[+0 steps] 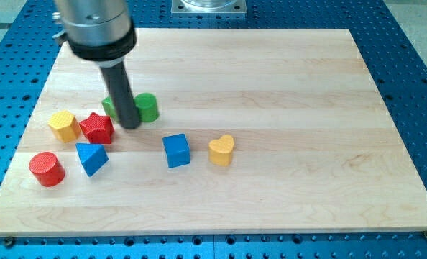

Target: Push the green star into the hexagon

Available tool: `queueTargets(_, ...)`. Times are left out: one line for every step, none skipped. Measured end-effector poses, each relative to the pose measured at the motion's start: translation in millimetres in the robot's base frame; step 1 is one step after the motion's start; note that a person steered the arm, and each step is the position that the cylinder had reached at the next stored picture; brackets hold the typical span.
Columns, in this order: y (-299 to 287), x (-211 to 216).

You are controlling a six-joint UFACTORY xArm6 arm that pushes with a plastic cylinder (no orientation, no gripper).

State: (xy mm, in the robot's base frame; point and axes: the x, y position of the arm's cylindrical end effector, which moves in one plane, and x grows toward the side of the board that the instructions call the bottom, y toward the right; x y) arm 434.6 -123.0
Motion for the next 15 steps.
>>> queueTargets(32.9, -41.4)
queueTargets(14.3, -43.7)
queueTargets(-28.3, -24.0)
queueTargets(-28.3, -20.2)
queueTargets(-37.8, 20.1)
queueTargets(-60.6, 30.2)
queueTargets(-48.4, 39.7)
queueTargets(-48.4, 53.3)
queueTargets(-48.4, 53.3)
queueTargets(-46.7, 37.4)
queueTargets(-68.4, -5.0)
queueTargets(-84.7, -61.8)
queueTargets(-166.2, -69.4)
queueTargets(-181.5, -49.3)
queueTargets(-171.0, 25.6)
